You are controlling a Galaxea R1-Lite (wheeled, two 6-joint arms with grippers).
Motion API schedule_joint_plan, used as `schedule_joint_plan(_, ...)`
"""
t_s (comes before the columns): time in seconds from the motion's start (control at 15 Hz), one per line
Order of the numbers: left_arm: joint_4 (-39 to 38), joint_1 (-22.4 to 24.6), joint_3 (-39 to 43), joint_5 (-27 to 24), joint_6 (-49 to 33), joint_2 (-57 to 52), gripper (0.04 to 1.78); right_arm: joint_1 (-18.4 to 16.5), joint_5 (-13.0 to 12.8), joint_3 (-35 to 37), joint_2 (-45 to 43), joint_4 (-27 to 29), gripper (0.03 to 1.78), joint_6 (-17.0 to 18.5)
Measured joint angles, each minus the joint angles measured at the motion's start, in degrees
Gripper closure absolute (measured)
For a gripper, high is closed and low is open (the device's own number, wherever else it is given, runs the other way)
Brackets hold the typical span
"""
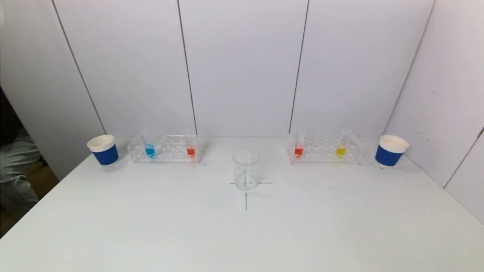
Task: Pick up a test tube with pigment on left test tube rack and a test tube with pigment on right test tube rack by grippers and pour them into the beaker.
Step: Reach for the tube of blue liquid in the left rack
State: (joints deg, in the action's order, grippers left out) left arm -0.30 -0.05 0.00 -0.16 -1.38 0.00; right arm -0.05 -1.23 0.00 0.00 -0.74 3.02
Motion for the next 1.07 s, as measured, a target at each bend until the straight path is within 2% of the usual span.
schedule_joint_plan(1.07,0.0,0.0,0.0,0.1,0.5,0.0,0.06,0.0,0.0,0.0,0.0,0.0,0.04,0.0)
